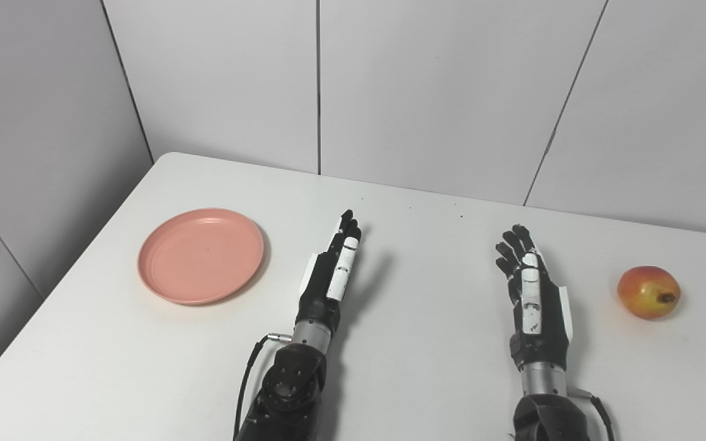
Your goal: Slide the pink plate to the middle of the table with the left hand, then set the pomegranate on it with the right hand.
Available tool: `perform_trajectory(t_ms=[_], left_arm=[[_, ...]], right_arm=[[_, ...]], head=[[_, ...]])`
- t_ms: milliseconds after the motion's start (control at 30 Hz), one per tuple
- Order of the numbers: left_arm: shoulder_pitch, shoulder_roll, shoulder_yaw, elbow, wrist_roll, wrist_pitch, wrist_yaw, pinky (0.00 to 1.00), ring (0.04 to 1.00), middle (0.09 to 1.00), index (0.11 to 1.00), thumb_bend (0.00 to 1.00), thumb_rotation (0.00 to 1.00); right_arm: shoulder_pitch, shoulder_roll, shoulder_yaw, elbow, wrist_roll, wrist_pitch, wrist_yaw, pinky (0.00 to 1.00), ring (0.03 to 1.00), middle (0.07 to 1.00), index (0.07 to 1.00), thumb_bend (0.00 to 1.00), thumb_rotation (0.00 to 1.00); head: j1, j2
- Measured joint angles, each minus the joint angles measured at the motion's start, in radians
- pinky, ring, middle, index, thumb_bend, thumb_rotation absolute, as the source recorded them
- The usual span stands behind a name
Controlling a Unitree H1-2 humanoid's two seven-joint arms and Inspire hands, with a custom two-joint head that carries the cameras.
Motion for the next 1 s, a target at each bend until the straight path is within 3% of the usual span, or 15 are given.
perform_trajectory(t_ms=[267,500,1000], left_arm=[[-0.004,-0.003,0.001,0.009,0.004,-0.007,0.004,0.97,0.979,0.982,0.962,0.42,1.0],[-0.006,-0.006,0.0,0.012,0.006,-0.008,0.011,0.96,0.975,0.977,0.957,0.41,1.0],[-0.008,-0.007,-0.004,0.021,0.009,-0.019,0.012,0.96,0.976,0.979,0.955,0.41,1.0]], right_arm=[[-0.002,-0.004,-0.003,0.005,0.012,-0.017,0.001,0.91,0.882,0.884,0.885,0.62,0.94],[-0.003,-0.008,-0.001,0.008,0.006,-0.019,0.0,0.94,0.901,0.902,0.902,0.6,0.98],[-0.003,-0.021,0.008,0.002,-0.005,-0.007,0.001,0.97,0.927,0.925,0.922,0.59,0.94]], head=[[0.017,-0.008],[0.017,-0.008],[0.021,-0.009]])
